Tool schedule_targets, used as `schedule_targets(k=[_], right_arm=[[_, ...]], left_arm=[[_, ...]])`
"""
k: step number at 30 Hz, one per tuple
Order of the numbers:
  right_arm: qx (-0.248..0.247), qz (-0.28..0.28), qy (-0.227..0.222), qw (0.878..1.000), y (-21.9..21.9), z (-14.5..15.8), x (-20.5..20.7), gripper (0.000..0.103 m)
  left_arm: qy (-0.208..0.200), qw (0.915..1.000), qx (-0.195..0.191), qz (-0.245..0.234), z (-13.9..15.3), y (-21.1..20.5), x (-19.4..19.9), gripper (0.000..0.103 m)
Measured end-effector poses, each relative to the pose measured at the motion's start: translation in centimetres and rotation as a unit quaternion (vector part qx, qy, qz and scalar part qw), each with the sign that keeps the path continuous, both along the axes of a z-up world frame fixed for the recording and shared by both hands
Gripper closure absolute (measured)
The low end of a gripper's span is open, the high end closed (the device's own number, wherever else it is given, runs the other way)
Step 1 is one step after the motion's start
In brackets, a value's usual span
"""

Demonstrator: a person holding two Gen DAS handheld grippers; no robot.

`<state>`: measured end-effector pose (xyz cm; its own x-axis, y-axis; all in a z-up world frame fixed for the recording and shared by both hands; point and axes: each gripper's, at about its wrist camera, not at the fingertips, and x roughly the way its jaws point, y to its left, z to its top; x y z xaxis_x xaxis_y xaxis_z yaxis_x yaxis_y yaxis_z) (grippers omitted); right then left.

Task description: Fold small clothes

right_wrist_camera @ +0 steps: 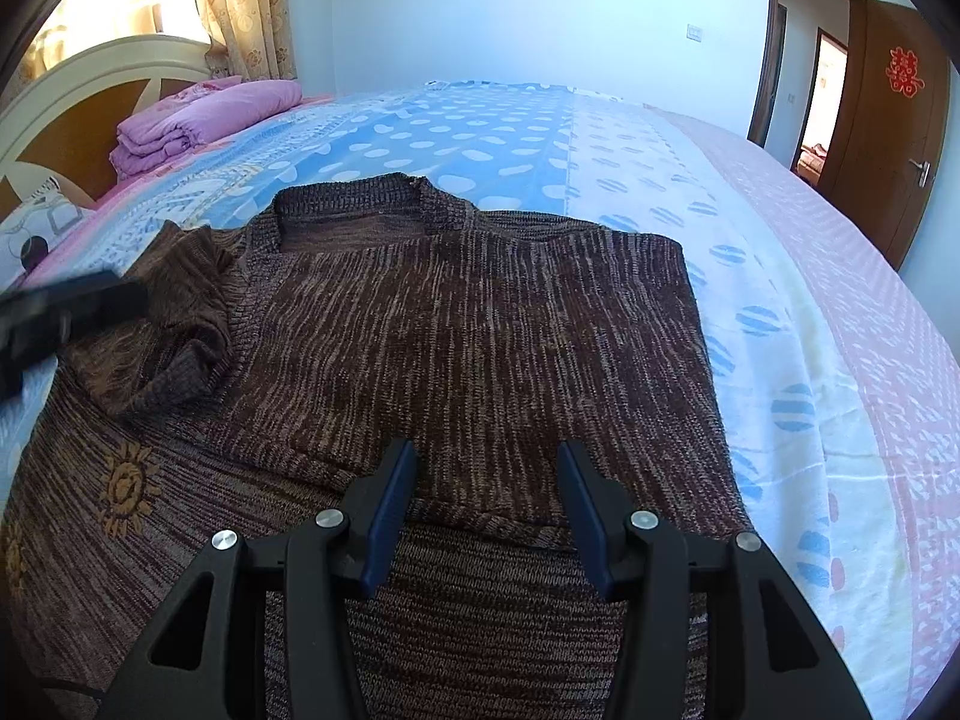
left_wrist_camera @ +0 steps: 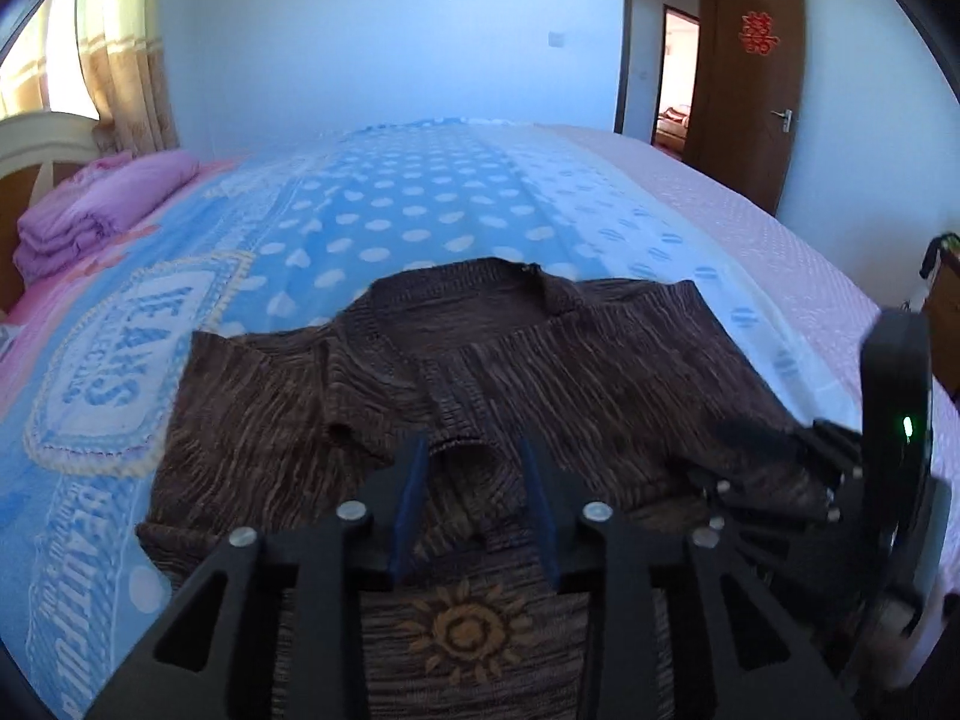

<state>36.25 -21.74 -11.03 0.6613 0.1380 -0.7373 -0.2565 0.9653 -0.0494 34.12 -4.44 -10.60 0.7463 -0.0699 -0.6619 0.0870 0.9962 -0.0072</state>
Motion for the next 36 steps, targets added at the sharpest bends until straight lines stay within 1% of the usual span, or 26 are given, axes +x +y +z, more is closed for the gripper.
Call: schedule_targets(k=[1, 2, 3, 4, 6, 7, 8, 9, 11, 13, 14, 16, 18, 19, 20, 21, 24, 25, 26, 27, 28, 29, 30, 32, 34, 36], right_arm=[[0.002, 0.000, 0.001, 1.000, 0.0, 0.0, 0.0, 0.052], [0.003, 0.000, 0.001, 1.000, 0.0, 0.0, 0.1, 0.052], [0.003, 0.000, 0.001, 1.000, 0.0, 0.0, 0.1, 0.052], [0.003, 0.000, 0.001, 1.000, 0.0, 0.0, 0.1, 0.052], [0.002, 0.000, 0.001, 1.000, 0.1, 0.0, 0.1, 0.052], [0.001, 0.000, 0.000, 1.000, 0.1, 0.1, 0.1, 0.052], [0.002, 0.000, -0.001, 1.000, 0.1, 0.1, 0.0, 0.052], [0.002, 0.002, -0.004, 1.000, 0.2, 0.3, -0.1, 0.052], [0.010, 0.005, -0.002, 1.000, 0.3, 0.9, -0.4, 0.052], [0.016, 0.008, -0.009, 1.000, 1.4, 2.5, -1.1, 0.051], [0.008, 0.031, -0.021, 0.999, 3.1, 3.6, -1.6, 0.050], [-0.019, 0.077, -0.034, 0.996, 6.6, 5.0, -2.1, 0.049], [-0.040, 0.124, -0.027, 0.991, 10.8, 5.4, -1.9, 0.048], [-0.043, 0.148, -0.013, 0.988, 13.2, 5.1, -1.4, 0.048], [-0.046, 0.161, -0.006, 0.986, 14.5, 4.7, -1.0, 0.048], [-0.058, 0.170, -0.003, 0.984, 16.6, 3.9, -0.2, 0.048], [-0.085, 0.173, 0.015, 0.981, 20.0, 1.5, 2.2, 0.048], [-0.103, 0.152, 0.015, 0.983, 20.7, 0.6, 3.4, 0.052], [-0.111, 0.138, 0.012, 0.984, 20.9, 0.4, 3.9, 0.066], [-0.101, 0.112, 0.010, 0.989, 20.1, 0.6, 5.3, 0.071], [-0.083, 0.086, 0.007, 0.993, 18.9, 1.1, 6.2, 0.072], [-0.080, 0.050, 0.002, 0.996, 17.3, 1.6, 7.3, 0.073], [-0.090, 0.006, -0.004, 0.996, 15.3, 2.0, 8.6, 0.073], [-0.092, -0.035, 0.012, 0.995, 12.2, 2.1, 10.3, 0.074], [-0.044, -0.049, 0.036, 0.997, 8.9, 2.7, 10.6, 0.074], [0.035, -0.030, 0.059, 0.997, 6.8, 3.4, 9.3, 0.074]], left_arm=[[-0.011, 0.9999, 0.007, 0.007, 0.3, 0.7, -0.5, 0.051], [-0.023, 0.9994, 0.013, 0.022, 0.6, 1.8, -0.9, 0.045], [-0.031, 0.9986, 0.019, 0.038, 0.9, 2.8, -1.1, 0.033], [-0.036, 0.9969, 0.032, 0.062, 1.0, 4.2, -1.1, 0.026], [-0.043, 0.9873, 0.088, 0.125, 0.7, 7.3, -0.7, 0.026], [-0.042, 0.9796, 0.120, 0.156, 0.2, 8.8, -0.1, 0.026], [-0.028, 0.9700, 0.149, 0.190, -0.5, 10.9, 0.5, 0.026], [-0.010, 0.9677, 0.150, 0.202, -1.2, 12.3, 1.0, 0.026], [0.036, 0.9710, 0.120, 0.204, -2.8, 14.6, 1.9, 0.026], [0.062, 0.9725, 0.099, 0.201, -4.4, 15.8, 2.0, 0.026], [0.069, 0.9733, 0.097, 0.196, -4.8, 15.8, 1.8, 0.025], [0.061, 0.9739, 0.101, 0.194, -4.6, 15.5, 1.5, 0.025], [0.060, 0.9738, 0.112, 0.189, -4.6, 15.2, 1.6, 0.025], [0.058, 0.9737, 0.114, 0.189, -4.7, 15.1, 1.5, 0.025], [0.057, 0.9742, 0.111, 0.188, -4.7, 15.1, 1.4, 0.025], [0.056, 0.9755, 0.100, 0.188, -4.7, 15.3, 1.2, 0.025], [0.056, 0.9764, 0.074, 0.195, -5.0, 16.1, 0.9, 0.019], [0.058, 0.9766, 0.067, 0.196, -5.2, 16.4, 1.1, 0.017], [0.060, 0.9767, 0.057, 0.198, -5.3, 16.7, 1.2, 0.016], [0.062, 0.9767, 0.050, 0.199, -5.4, 16.9, 1.3, 0.014], [0.063, 0.9770, 0.043, 0.199, -5.5, 17.1, 1.3, 0.014], [0.065, 0.9771, 0.037, 0.199, -5.6, 17.3, 1.3, 0.013], [0.066, 0.9767, 0.035, 0.201, -5.7, 17.3, 1.3, 0.012], [0.067, 0.9762, 0.036, 0.203, -5.7, 17.3, 1.4, 0.011], [0.064, 0.9761, 0.038, 0.204, -5.6, 17.2, 1.2, 0.010], [0.060, 0.9757, 0.036, 0.208, -5.5, 17.3, 1.0, 0.008]])
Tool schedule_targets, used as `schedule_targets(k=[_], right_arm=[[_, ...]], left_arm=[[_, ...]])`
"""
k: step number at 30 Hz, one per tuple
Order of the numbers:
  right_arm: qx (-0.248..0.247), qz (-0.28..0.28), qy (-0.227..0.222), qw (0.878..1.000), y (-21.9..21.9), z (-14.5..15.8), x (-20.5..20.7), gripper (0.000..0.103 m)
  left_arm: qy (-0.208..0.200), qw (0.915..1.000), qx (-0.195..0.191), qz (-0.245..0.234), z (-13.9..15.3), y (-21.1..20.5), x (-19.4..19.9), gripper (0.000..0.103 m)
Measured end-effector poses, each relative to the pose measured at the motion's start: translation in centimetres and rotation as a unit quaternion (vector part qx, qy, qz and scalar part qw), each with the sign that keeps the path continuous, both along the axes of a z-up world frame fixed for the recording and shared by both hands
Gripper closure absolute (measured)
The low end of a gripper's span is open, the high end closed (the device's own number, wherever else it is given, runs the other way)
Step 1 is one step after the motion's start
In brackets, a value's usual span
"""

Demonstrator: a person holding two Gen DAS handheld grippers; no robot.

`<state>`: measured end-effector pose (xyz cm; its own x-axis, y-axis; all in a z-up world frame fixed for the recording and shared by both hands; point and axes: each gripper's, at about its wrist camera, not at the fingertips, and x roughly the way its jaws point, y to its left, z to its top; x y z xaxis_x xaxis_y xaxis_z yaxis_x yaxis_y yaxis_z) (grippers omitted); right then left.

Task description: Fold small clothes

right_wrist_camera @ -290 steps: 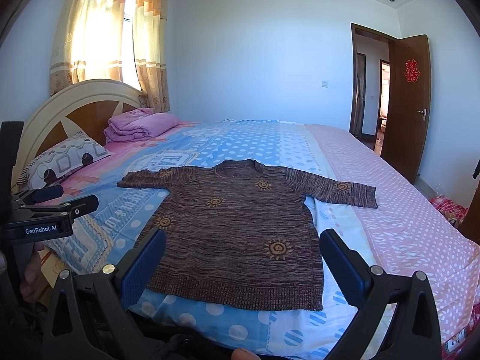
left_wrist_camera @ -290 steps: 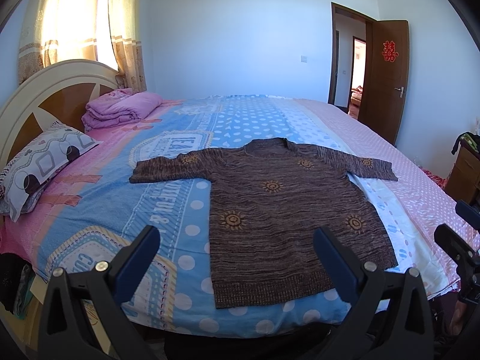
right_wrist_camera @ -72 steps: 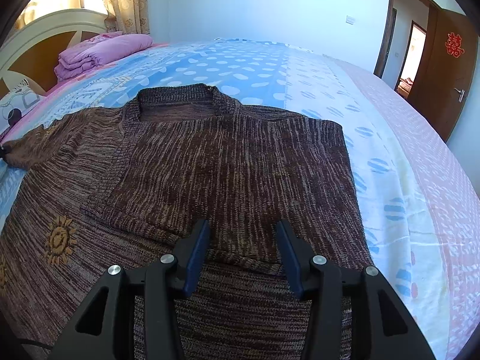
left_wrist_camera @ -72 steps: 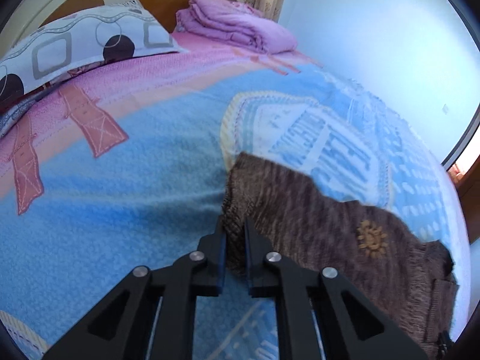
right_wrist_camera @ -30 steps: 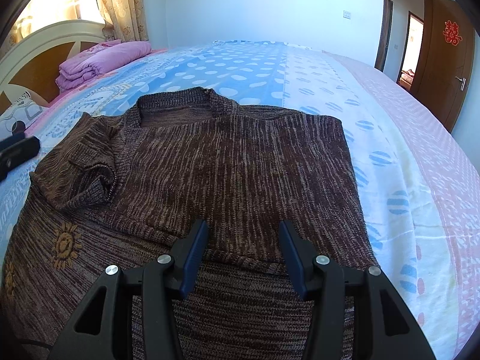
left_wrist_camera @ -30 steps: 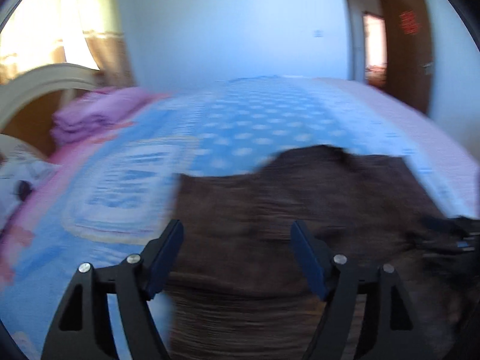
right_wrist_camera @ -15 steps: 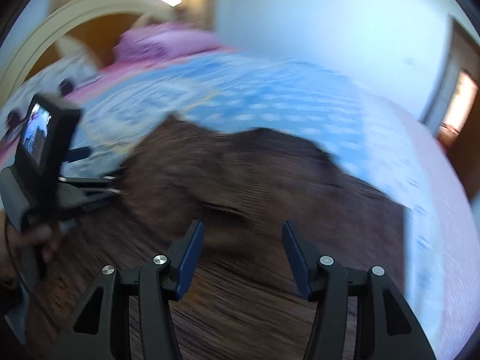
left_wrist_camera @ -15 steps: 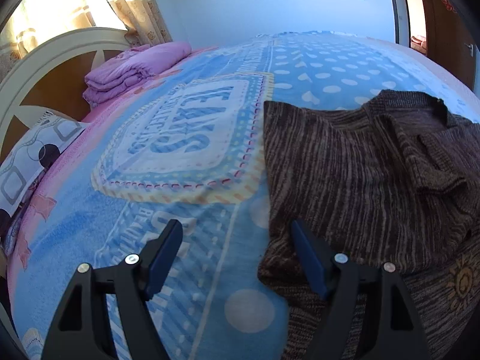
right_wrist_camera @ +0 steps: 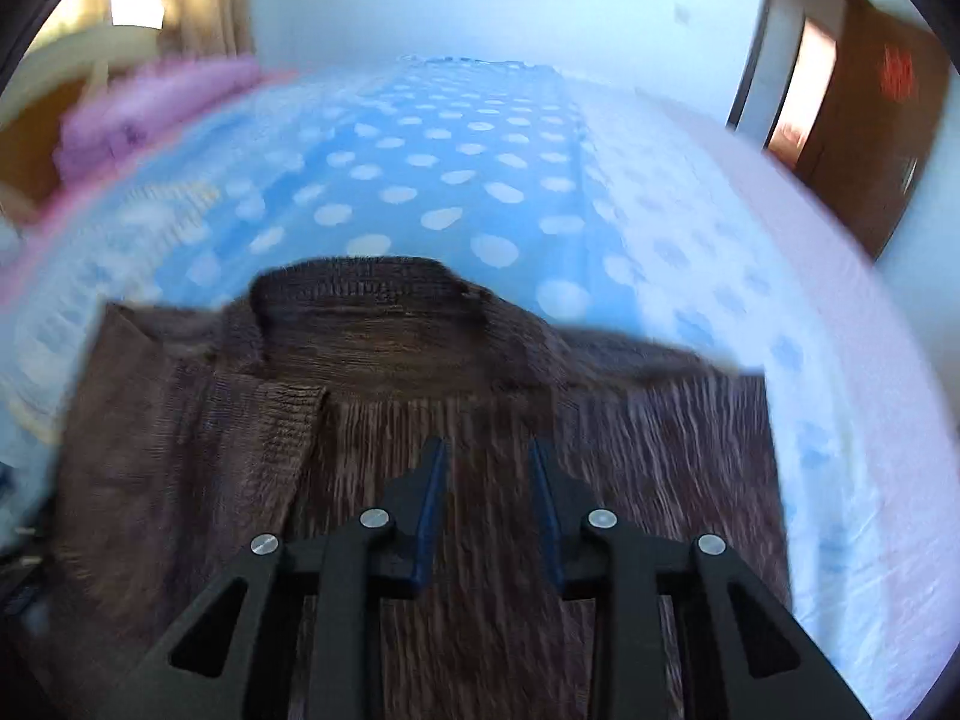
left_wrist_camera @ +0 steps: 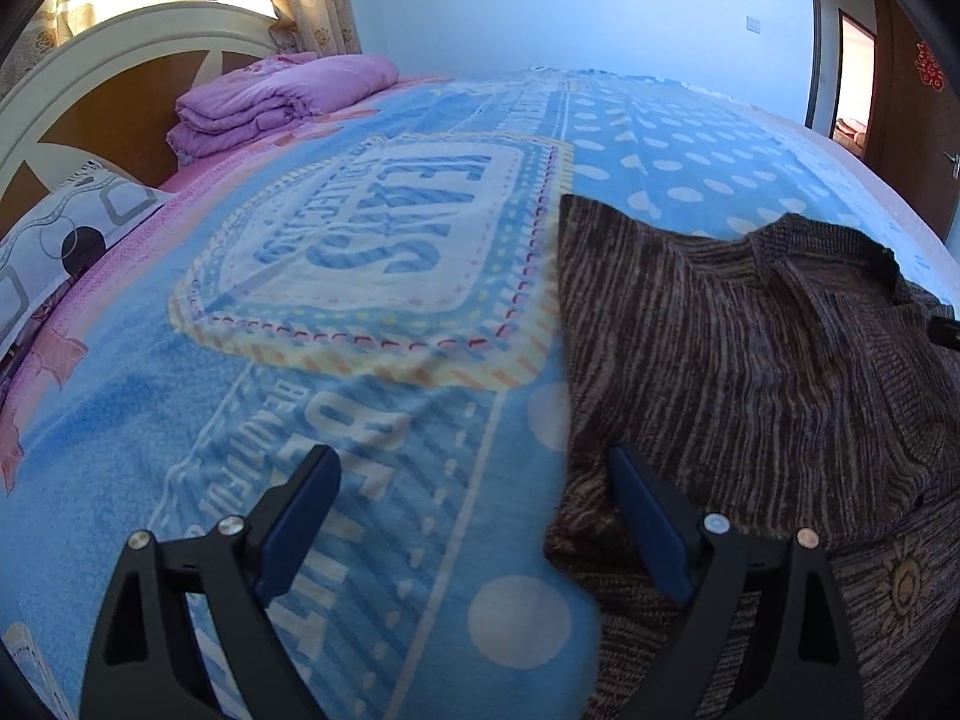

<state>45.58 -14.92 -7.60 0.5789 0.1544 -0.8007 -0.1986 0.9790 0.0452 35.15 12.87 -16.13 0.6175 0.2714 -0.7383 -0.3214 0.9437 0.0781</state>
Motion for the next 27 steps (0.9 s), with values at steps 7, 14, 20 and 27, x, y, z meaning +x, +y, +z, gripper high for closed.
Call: schedule_targets(k=[7, 14, 20, 27], right_arm=[[0.084, 0.105, 0.072, 0.988, 3.2, -2.8, -4.3, 0.074], [0.051, 0.103, -0.003, 0.993, 3.0, -1.0, -7.5, 0.100], [-0.026, 0.114, 0.006, 0.993, 2.8, -3.0, -8.5, 0.100], [0.029, 0.076, -0.017, 0.997, 1.7, -0.4, -5.4, 0.077]], left_arm=[[0.003, 0.9998, 0.014, 0.016, 0.1, 0.0, -0.2, 0.003], [0.002, 0.9994, 0.019, 0.029, 0.2, 0.2, -1.0, 0.000], [0.006, 0.9993, 0.025, 0.026, 0.2, 0.0, -1.0, 0.000], [0.003, 0.9996, 0.010, 0.025, 0.1, 0.3, -1.2, 0.000]])
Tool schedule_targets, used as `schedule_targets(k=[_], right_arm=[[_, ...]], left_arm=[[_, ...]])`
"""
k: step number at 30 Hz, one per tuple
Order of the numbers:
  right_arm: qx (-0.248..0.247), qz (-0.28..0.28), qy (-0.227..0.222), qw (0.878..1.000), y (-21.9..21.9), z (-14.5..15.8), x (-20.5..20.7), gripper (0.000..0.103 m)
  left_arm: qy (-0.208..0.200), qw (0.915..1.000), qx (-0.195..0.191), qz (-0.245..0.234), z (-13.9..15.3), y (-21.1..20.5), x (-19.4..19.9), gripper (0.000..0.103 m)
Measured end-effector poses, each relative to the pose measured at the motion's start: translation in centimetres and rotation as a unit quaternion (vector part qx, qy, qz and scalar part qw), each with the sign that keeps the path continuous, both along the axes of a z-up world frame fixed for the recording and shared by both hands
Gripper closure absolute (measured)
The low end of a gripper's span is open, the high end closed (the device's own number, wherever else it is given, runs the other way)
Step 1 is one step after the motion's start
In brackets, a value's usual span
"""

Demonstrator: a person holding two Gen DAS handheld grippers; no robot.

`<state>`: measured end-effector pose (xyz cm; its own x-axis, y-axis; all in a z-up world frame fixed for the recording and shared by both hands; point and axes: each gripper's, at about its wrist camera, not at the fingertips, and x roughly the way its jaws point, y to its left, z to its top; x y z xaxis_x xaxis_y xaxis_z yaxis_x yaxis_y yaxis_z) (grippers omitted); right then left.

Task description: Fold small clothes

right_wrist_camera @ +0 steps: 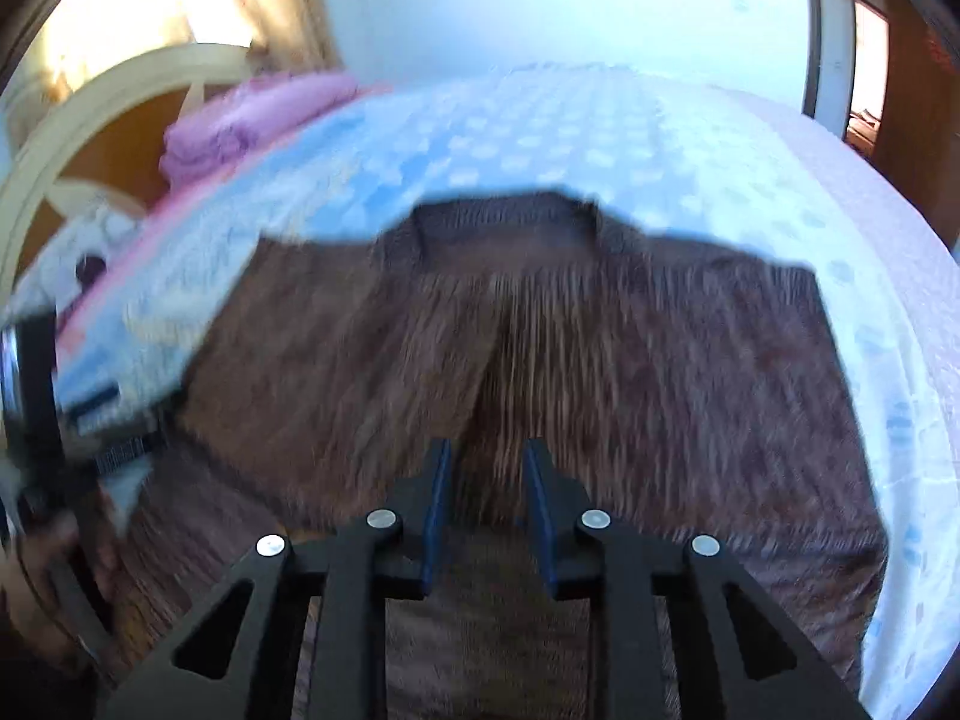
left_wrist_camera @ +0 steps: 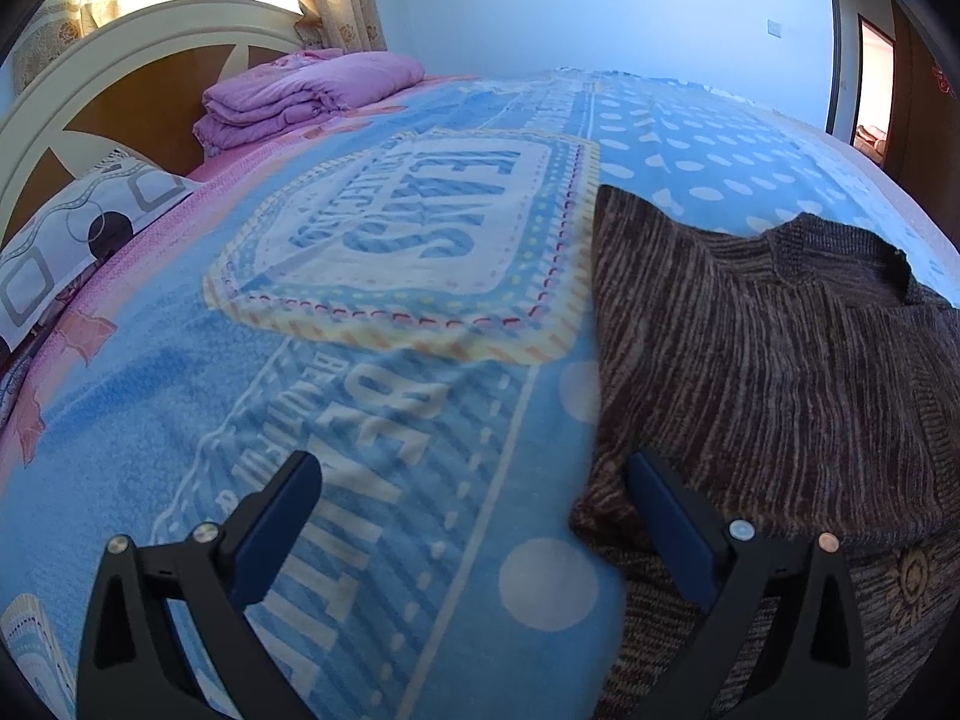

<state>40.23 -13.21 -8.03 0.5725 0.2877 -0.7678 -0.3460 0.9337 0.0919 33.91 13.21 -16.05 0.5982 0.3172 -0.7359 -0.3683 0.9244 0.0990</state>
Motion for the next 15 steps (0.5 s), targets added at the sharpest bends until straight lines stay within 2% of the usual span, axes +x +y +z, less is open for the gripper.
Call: schedule_targets(k=[3, 6, 7, 8, 12, 15], right_arm=[[-0.003, -0.006, 0.033, 0.999, 1.5, -0.8, 3.3, 0.077], [-0.008, -0.016, 0.033, 0.999, 1.8, -1.8, 5.2, 0.078], [-0.025, -0.008, 0.029, 0.999, 2.1, -2.2, 5.6, 0.087], [-0.035, -0.008, 0.024, 0.999, 2.2, -2.3, 5.6, 0.102], [-0.045, -0.033, -0.022, 0.998, 1.1, -1.4, 4.5, 0.103], [-0.058, -0.035, -0.020, 0.997, 0.4, -2.0, 4.8, 0.102]], left_arm=[[0.000, 1.0000, -0.005, 0.000, 0.0, 0.1, 0.0, 0.000], [-0.001, 1.0000, -0.009, 0.000, 0.0, 0.2, 0.0, 0.000], [-0.001, 1.0000, -0.010, 0.000, 0.0, 0.2, 0.0, 0.000], [-0.001, 0.9999, -0.010, 0.000, 0.0, 0.2, 0.0, 0.000], [-0.002, 0.9999, -0.012, 0.000, 0.0, 0.2, -0.1, 0.000], [0.000, 0.9999, -0.010, -0.001, -0.1, 0.1, 0.0, 0.000]])
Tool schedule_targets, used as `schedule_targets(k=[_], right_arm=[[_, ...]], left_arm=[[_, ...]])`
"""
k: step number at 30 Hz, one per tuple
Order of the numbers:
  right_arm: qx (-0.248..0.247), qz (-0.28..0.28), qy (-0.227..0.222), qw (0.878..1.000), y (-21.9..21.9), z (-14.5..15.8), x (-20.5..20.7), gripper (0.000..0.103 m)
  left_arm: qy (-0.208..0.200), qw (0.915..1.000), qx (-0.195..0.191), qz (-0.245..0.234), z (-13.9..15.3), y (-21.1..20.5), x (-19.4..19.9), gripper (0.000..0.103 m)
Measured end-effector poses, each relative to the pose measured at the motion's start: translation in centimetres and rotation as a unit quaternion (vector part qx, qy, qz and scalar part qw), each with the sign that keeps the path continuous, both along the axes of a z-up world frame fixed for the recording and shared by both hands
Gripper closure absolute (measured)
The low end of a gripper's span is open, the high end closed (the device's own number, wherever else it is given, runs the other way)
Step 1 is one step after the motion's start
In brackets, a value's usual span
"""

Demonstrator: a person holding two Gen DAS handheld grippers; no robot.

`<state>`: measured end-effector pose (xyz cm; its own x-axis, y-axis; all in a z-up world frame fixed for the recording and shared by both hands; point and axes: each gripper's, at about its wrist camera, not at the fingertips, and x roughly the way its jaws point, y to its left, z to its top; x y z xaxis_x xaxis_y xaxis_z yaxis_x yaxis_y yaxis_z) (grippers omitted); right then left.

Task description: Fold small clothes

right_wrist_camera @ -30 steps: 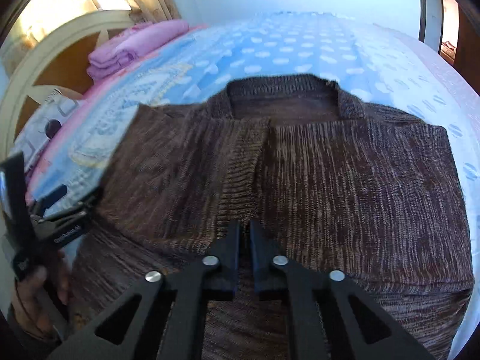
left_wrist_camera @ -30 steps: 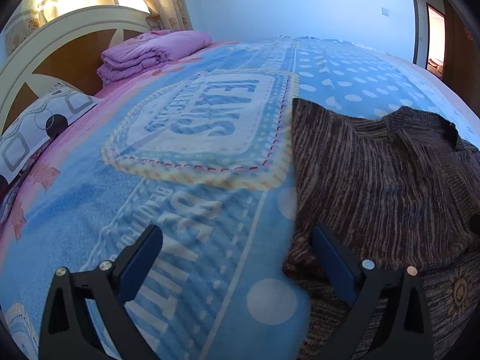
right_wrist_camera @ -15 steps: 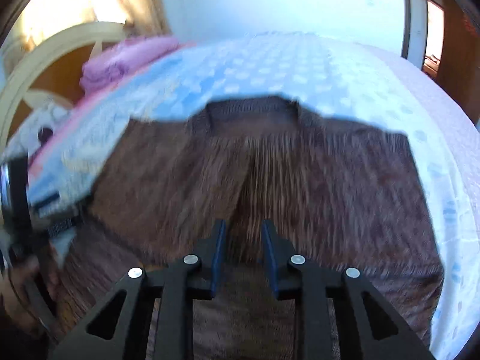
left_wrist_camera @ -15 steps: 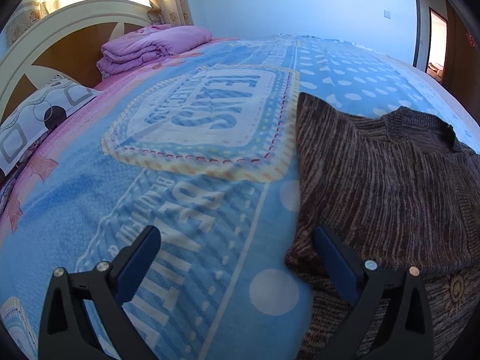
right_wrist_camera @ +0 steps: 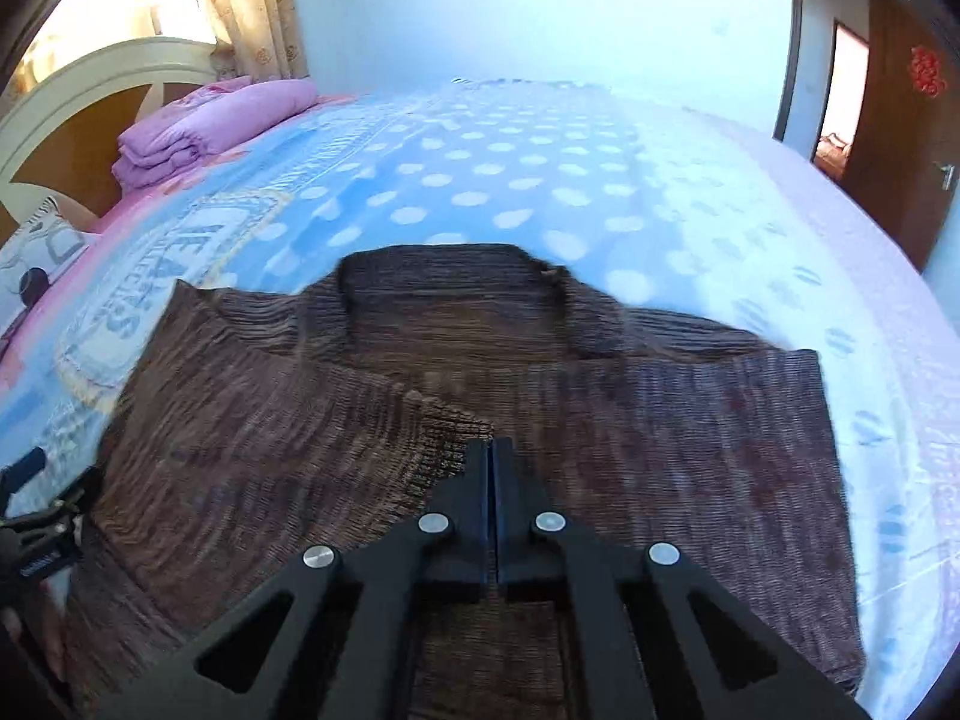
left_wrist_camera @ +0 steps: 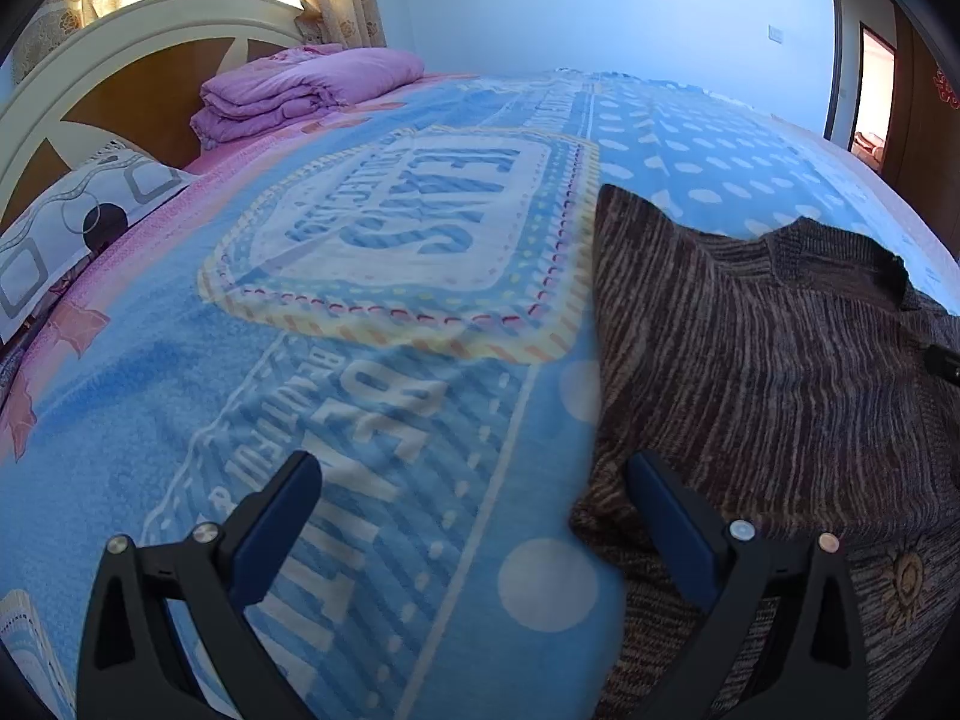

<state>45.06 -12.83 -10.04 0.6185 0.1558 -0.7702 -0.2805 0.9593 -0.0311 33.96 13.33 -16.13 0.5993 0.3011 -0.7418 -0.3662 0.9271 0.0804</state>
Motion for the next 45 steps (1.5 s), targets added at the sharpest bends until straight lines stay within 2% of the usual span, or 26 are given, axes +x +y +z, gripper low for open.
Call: schedule_targets(k=[3, 4, 5, 7, 9, 11, 13, 14, 15, 18, 21, 23, 26, 28, 31, 36, 40, 45], right_arm=[[-0.024, -0.015, -0.008, 1.000, -0.3, 0.3, -0.5, 0.100], [-0.012, -0.010, -0.015, 1.000, -0.3, 1.0, -1.3, 0.096], [0.002, 0.001, -0.020, 1.000, -0.1, 1.6, -2.1, 0.087], [0.038, 0.044, -0.020, 0.998, 0.9, 2.6, -4.2, 0.076], [0.061, 0.115, -0.008, 0.991, 2.8, 2.7, -6.5, 0.076], [0.034, 0.153, 0.013, 0.988, 4.4, 1.6, -7.9, 0.076], [-0.004, 0.141, 0.034, 0.989, 4.6, -0.1, -8.2, 0.078], [-0.004, 0.132, 0.044, 0.990, 3.9, -0.8, -8.0, 0.088], [-0.001, 0.130, 0.037, 0.991, 3.3, -0.7, -8.2, 0.093], [0.006, 0.129, 0.035, 0.991, 2.2, 0.0, -8.9, 0.094], [0.005, 0.135, 0.007, 0.991, 1.6, 0.7, -10.0, 0.090], [-0.002, 0.133, 0.024, 0.991, 1.5, -0.5, -9.6, 0.088], [0.025, 0.111, 0.028, 0.993, 0.2, -0.5, -9.5, 0.080], [0.033, 0.098, 0.026, 0.994, -0.6, -0.3, -9.9, 0.080], [0.025, 0.082, 0.013, 0.996, -1.8, 0.1, -11.1, 0.080], [0.026, 0.047, 0.024, 0.998, -4.1, -0.5, -11.6, 0.079], [0.036, 0.046, 0.020, 0.998, -4.9, -1.0, -11.9, 0.070], [0.056, 0.045, 0.026, 0.997, -5.1, -1.3, -11.7, 0.062]], left_arm=[[0.000, 1.0000, -0.001, 0.000, 0.0, 0.0, 0.0, 0.000], [0.000, 1.0000, -0.003, 0.000, 0.0, 0.0, 0.0, 0.000], [0.000, 1.0000, -0.003, 0.000, 0.0, 0.0, 0.1, 0.000], [-0.001, 1.0000, -0.002, 0.000, 0.0, 0.0, 0.0, 0.000], [-0.001, 1.0000, 0.000, 0.000, 0.0, 0.0, 0.0, 0.000], [-0.003, 1.0000, -0.001, 0.000, 0.1, 0.0, -0.1, 0.000], [-0.011, 0.9999, -0.005, 0.000, 0.3, 0.1, -0.5, 0.000], [-0.011, 0.9999, -0.010, -0.004, 0.4, 0.1, -0.9, 0.000], [-0.006, 0.9998, -0.016, -0.013, 0.3, -0.1, -1.3, 0.000], [-0.010, 0.9996, -0.013, -0.021, 0.3, -0.5, -2.4, 0.000], [-0.004, 0.9997, -0.013, -0.022, 0.1, -0.5, -2.0, 0.000], [-0.001, 0.9996, -0.014, -0.024, 0.0, -0.5, -1.8, 0.000], [-0.004, 0.9996, -0.014, -0.024, 0.0, -0.5, -1.9, 0.000], [-0.007, 0.9995, -0.017, -0.024, 0.1, -0.4, -2.1, 0.000], [0.003, 0.9976, -0.044, -0.053, 0.0, -0.5, -2.3, 0.000], [0.002, 0.9983, -0.018, -0.055, 0.4, -1.3, -2.6, 0.000], [-0.002, 0.9977, 0.002, -0.067, 1.0, -2.3, -3.2, 0.000], [-0.001, 0.9972, 0.004, -0.074, 1.2, -2.9, -4.2, 0.000]])
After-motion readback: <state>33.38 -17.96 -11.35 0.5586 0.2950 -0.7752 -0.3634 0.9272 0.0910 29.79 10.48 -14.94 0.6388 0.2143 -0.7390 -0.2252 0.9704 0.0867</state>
